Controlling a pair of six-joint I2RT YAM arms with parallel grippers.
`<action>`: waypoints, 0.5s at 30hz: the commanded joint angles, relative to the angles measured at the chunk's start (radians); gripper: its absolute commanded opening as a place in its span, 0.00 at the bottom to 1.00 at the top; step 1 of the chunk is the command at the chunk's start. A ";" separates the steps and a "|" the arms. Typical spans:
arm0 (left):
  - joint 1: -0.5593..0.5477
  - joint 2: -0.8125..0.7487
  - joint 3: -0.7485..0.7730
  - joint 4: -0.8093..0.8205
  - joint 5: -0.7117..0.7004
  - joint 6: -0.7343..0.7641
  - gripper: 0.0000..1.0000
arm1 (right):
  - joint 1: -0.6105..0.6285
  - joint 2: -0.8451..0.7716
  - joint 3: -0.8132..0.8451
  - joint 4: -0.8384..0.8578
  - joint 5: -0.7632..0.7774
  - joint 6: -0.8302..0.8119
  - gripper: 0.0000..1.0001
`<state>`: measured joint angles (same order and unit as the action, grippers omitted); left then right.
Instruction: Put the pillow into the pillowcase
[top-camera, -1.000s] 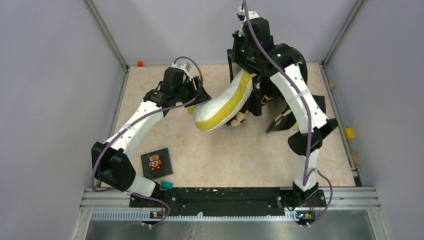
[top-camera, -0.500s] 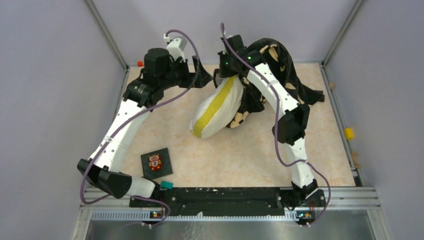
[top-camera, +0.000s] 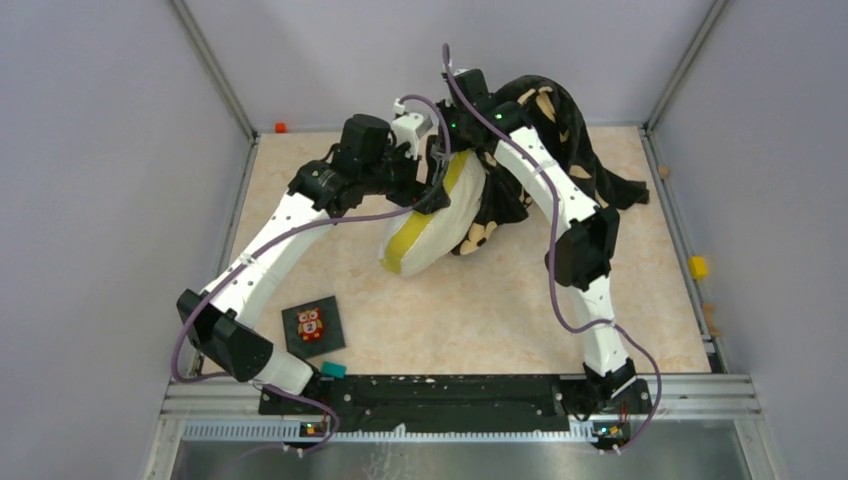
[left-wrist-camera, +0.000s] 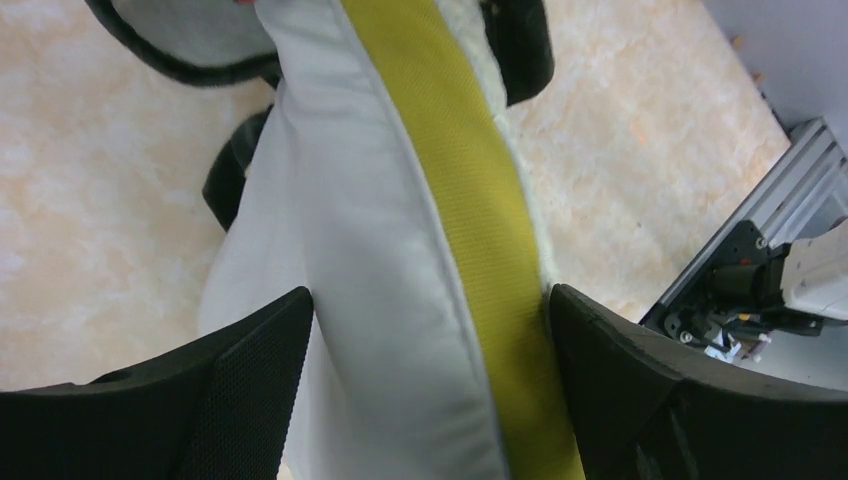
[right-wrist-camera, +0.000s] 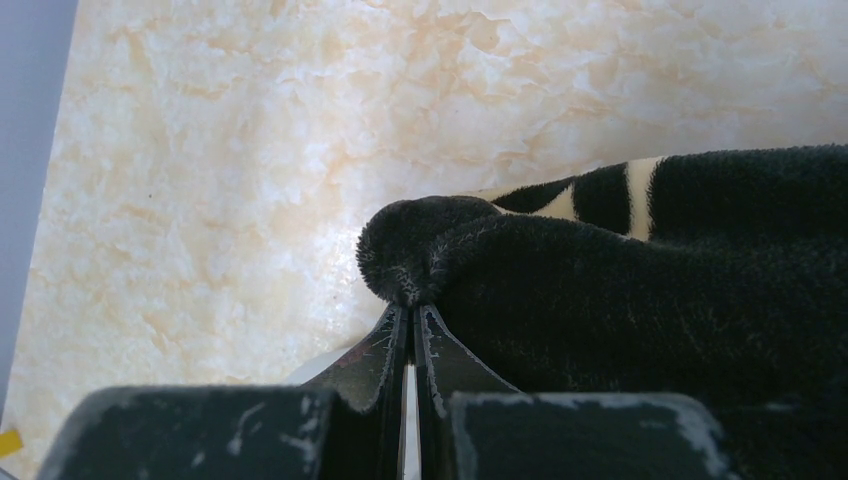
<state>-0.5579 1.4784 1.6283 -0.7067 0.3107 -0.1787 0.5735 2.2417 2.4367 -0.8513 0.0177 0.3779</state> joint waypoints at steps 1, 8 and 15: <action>-0.002 0.017 -0.043 0.019 -0.015 0.012 0.85 | -0.006 -0.047 0.045 0.026 0.024 -0.001 0.00; 0.002 0.078 -0.032 0.056 -0.191 -0.081 0.06 | 0.038 -0.156 0.071 -0.011 0.112 -0.074 0.44; 0.043 0.073 -0.033 0.105 -0.217 -0.128 0.00 | 0.057 -0.516 -0.339 0.109 0.254 -0.133 0.69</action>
<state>-0.5488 1.5475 1.5890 -0.6666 0.1726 -0.2745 0.6231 1.9671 2.2551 -0.8310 0.1638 0.2913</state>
